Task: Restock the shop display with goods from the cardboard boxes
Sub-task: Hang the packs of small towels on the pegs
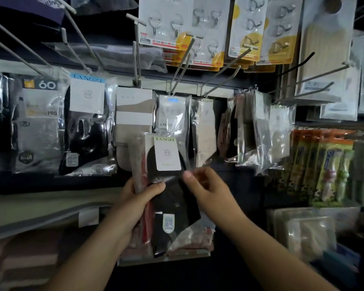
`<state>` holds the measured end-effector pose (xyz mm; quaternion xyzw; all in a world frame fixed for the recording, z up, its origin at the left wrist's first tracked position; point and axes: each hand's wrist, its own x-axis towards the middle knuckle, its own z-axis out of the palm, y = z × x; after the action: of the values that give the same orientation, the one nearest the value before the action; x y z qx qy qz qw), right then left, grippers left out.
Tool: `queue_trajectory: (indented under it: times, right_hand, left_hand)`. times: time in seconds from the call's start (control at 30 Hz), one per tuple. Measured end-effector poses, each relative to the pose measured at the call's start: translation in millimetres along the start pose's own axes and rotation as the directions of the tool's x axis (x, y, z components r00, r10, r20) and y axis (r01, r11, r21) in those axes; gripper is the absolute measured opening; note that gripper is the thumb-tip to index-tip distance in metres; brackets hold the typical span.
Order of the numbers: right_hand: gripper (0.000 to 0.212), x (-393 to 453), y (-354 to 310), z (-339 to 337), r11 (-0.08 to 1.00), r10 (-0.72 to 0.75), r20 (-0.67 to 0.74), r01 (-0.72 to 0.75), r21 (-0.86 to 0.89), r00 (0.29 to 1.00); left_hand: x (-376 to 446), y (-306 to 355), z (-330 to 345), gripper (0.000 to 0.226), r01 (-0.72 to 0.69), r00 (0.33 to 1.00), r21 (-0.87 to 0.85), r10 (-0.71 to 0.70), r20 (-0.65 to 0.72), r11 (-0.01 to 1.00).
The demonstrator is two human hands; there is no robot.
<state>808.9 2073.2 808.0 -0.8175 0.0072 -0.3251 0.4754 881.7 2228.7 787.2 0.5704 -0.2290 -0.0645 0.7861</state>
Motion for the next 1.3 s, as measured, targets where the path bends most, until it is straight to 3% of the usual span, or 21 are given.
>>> queue_trajectory:
  times: [0.07, 0.2, 0.3, 0.43, 0.53, 0.63, 0.77, 0.87, 1.0, 1.1, 1.2, 1.3]
  right_hand:
    - [0.033, -11.6, 6.4, 4.2, 0.997, 0.072, 0.040, -0.072, 0.006, 0.997]
    - [0.028, -13.0, 19.3, -5.4, 0.994, 0.113, -0.089, -0.111, 0.024, 0.990]
    - [0.024, -12.9, 23.7, -16.2, 0.978, 0.160, -0.135, -0.139, 0.157, 0.978]
    - [0.016, 4.3, 16.4, -39.2, 0.957, 0.160, -0.225, -0.096, 0.273, 0.961]
    - [0.011, 40.2, 3.3, -62.1, 0.962, 0.148, -0.269, -0.076, 0.262, 0.952]
    - [0.017, 79.6, -7.5, -73.7, 0.974, 0.130, -0.257, -0.074, 0.216, 0.958]
    - [0.021, 113.1, -13.7, -72.0, 0.968, 0.120, -0.220, -0.065, 0.241, 0.968]
    - [0.046, 125.0, -10.1, -66.0, 0.940, 0.161, -0.139, -0.108, 0.325, 0.977]
    - [0.017, 125.3, 1.5, -60.9, 0.907, 0.172, -0.001, -0.158, 0.389, 0.985]
    - [0.023, 120.7, 10.1, -59.5, 0.883, 0.207, 0.021, -0.196, 0.427, 0.978]
    - [0.041, 112.5, 19.9, -54.1, 0.960, 0.209, -0.164, -0.171, 0.222, 0.964]
    - [0.060, 80.7, 26.1, -38.6, 0.969, -0.044, -0.459, -0.075, -0.237, 0.887]
  left_hand:
    - [-1.5, -3.6, 8.1, 0.055, 0.001, 1.000, 0.004, -0.001, 0.014, 1.000]
    - [-2.5, -8.8, 18.2, 0.050, 0.018, 0.999, -0.018, -0.017, 0.027, 1.000]
    - [-0.4, -11.4, 19.8, 0.042, 0.038, 0.999, -0.038, -0.037, 0.017, 0.999]
    - [4.2, -12.8, 16.0, 0.030, 0.033, 0.999, -0.030, -0.034, -0.032, 0.999]
    - [6.8, -8.2, 11.4, 0.033, 0.033, 0.998, -0.040, -0.035, -0.050, 0.999]
    - [6.7, -1.8, 6.1, 0.048, 0.012, 0.999, -0.042, -0.014, -0.049, 0.999]
    - [4.8, 3.8, -3.2, 0.045, -0.014, 1.000, -0.043, 0.013, -0.025, 0.999]
    - [3.0, 5.5, -10.5, 0.048, -0.018, 1.000, -0.034, 0.018, 0.002, 0.999]
    - [2.5, 5.5, -19.5, 0.063, -0.027, 1.000, -0.009, 0.028, 0.007, 1.000]
    - [1.9, 6.3, -22.2, 0.057, -0.035, 0.999, -0.014, 0.035, 0.022, 0.999]
    - [0.3, 6.3, -18.9, 0.048, -0.029, 0.999, -0.032, 0.030, 0.030, 0.999]
    - [-0.4, 4.7, -14.0, 0.046, -0.023, 0.999, -0.046, 0.025, 0.046, 0.999]
